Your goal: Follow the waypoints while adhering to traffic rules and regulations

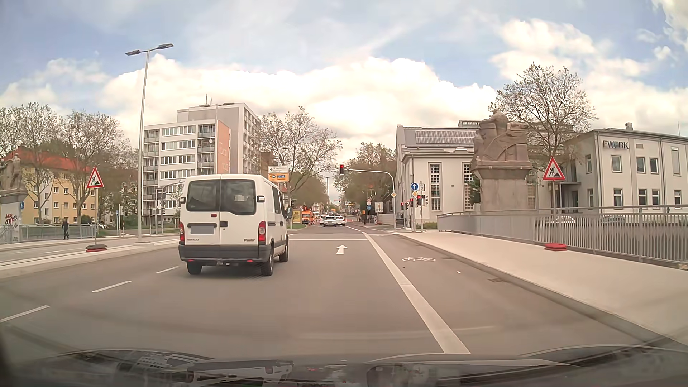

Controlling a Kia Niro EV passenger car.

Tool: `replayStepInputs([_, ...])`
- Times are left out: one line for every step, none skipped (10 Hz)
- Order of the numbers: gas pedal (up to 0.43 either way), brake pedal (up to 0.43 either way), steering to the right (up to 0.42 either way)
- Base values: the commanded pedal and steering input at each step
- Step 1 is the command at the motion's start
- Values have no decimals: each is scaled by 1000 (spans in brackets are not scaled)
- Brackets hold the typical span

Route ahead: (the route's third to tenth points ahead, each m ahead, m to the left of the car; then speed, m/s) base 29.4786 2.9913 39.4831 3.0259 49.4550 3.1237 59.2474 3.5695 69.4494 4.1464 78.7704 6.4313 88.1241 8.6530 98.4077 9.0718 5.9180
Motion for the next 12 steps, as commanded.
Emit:
replayStepInputs([28,0,-12])
replayStepInputs([20,0,-11])
replayStepInputs([0,0,-11])
replayStepInputs([0,0,-10])
replayStepInputs([0,0,-10])
replayStepInputs([0,0,-10])
replayStepInputs([0,0,-10])
replayStepInputs([0,0,-9])
replayStepInputs([0,0,-9])
replayStepInputs([0,0,-9])
replayStepInputs([0,0,-9])
replayStepInputs([0,0,-9])
